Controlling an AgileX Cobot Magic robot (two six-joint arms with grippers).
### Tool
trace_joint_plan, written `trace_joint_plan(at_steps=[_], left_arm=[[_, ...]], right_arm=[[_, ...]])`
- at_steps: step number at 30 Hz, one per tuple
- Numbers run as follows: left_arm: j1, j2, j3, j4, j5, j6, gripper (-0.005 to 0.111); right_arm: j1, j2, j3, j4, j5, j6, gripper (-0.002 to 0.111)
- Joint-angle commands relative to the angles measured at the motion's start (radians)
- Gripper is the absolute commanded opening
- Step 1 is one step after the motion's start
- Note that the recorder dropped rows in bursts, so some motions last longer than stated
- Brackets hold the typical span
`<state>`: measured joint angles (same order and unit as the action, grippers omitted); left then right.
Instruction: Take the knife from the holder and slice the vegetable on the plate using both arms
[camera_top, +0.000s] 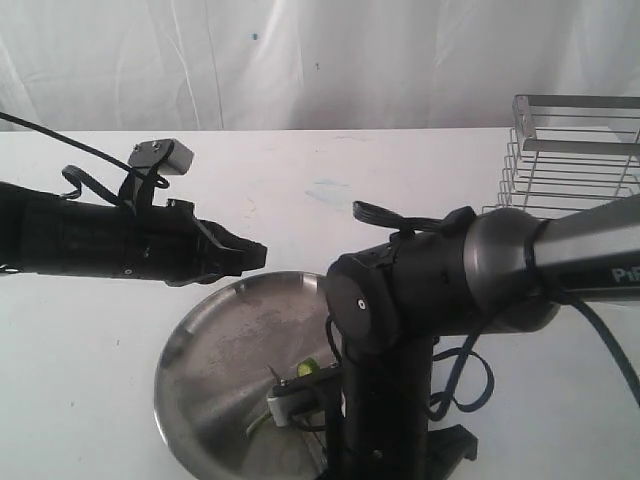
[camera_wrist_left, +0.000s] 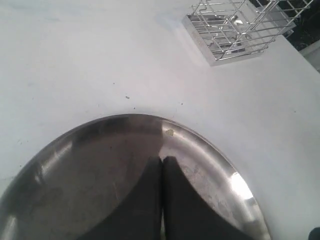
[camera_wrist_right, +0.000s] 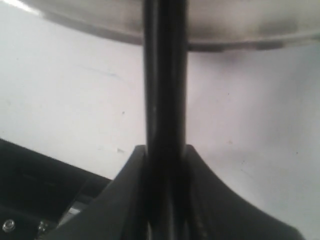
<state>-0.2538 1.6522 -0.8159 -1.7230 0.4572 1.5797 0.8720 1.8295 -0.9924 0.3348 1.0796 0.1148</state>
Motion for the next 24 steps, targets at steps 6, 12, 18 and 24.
trace_joint_plan(at_steps=[6,12,18,24], left_arm=[[0.003,-0.019,0.025,-0.021,0.004,-0.007,0.0],[0.003,-0.019,0.039,-0.021,-0.014,-0.007,0.0],[0.003,-0.019,0.039,-0.021,-0.012,-0.007,0.0],[0.001,0.009,0.039,-0.021,0.032,-0.007,0.0]], right_arm=[[-0.021,0.082,-0.16,-0.019,0.141,-0.031,0.0],[-0.024,0.146,-0.204,-0.017,0.141,-0.031,0.0],[-0.024,0.157,-0.204,-0.019,0.141,-0.031,0.0],[-0.024,0.161,-0.204,-0.019,0.124,-0.031,0.0]])
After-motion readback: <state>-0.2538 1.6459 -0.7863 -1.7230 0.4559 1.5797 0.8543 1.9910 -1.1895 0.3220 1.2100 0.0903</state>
